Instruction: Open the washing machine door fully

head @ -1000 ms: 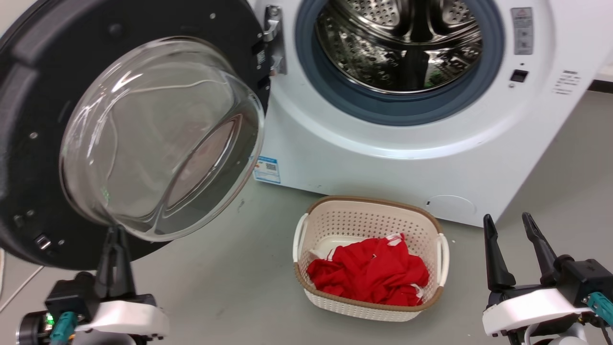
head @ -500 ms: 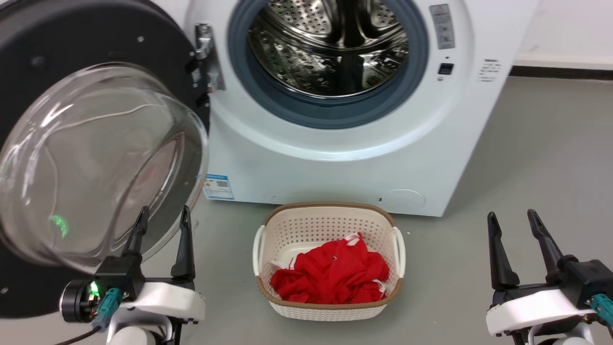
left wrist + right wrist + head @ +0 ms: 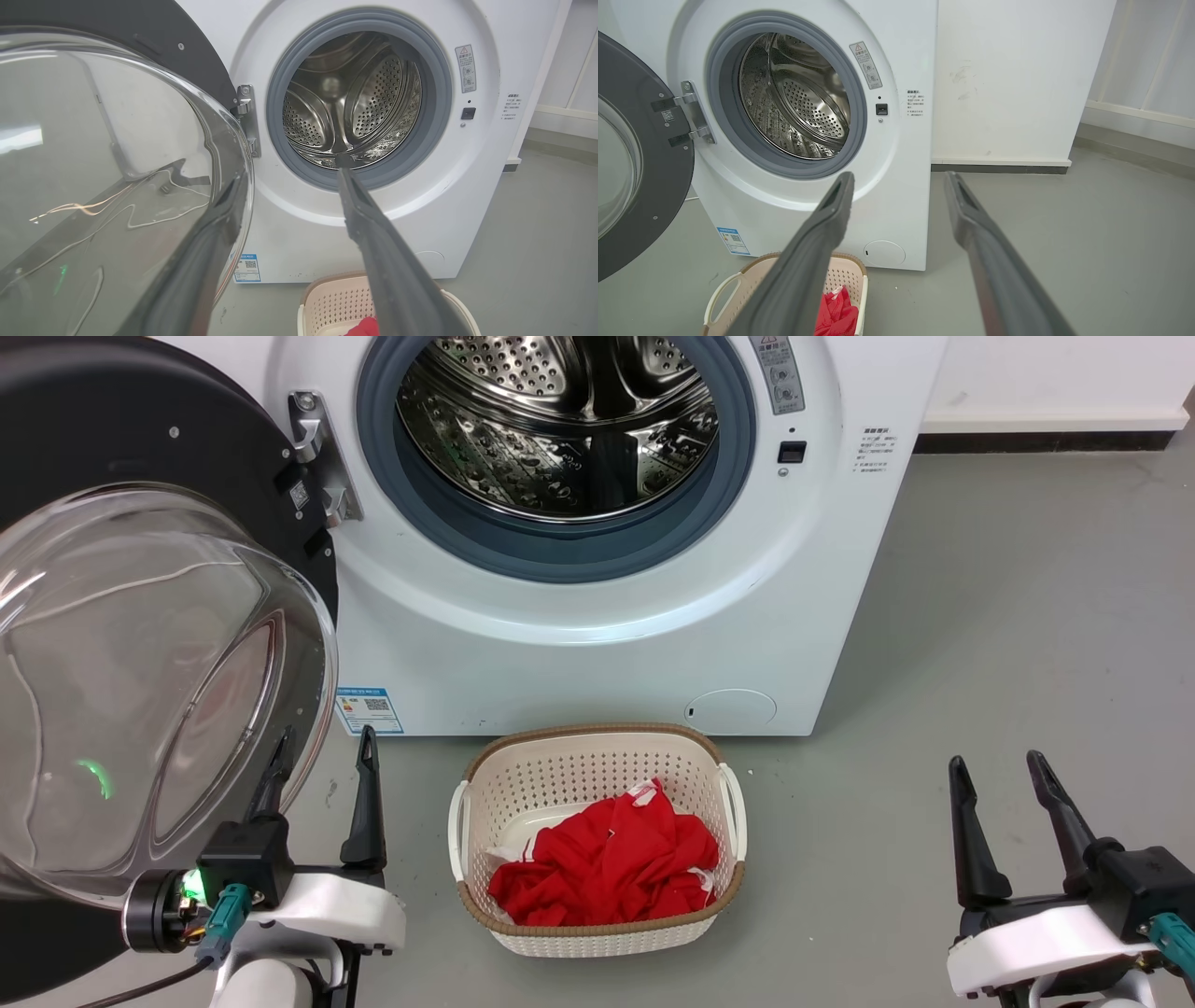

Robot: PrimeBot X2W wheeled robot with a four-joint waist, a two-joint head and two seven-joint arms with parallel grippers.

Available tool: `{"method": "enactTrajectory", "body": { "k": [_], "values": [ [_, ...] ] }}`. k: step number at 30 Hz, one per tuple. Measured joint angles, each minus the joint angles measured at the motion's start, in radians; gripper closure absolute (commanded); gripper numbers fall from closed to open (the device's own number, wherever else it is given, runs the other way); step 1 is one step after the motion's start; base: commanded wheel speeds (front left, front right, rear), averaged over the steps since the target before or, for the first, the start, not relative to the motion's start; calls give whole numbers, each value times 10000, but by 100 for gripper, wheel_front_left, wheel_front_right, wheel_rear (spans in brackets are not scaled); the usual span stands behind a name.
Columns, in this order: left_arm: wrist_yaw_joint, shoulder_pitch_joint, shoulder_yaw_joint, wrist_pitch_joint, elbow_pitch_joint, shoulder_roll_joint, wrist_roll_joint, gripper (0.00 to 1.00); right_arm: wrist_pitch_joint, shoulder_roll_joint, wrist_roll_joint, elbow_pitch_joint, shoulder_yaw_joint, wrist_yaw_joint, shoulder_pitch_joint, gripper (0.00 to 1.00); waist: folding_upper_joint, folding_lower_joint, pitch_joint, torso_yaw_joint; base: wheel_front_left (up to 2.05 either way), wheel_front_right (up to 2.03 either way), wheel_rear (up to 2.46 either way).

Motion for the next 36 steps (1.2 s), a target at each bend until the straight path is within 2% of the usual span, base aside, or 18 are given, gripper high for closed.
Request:
{"method": "enactTrajectory", "body": {
  "k": [36],
  "values": [
    [-487,67,629,0,-10,-566,437,0,-12,2,102,144,46,0,-25,0,0,-1,-22,46,0,0,0]
  ]
}}
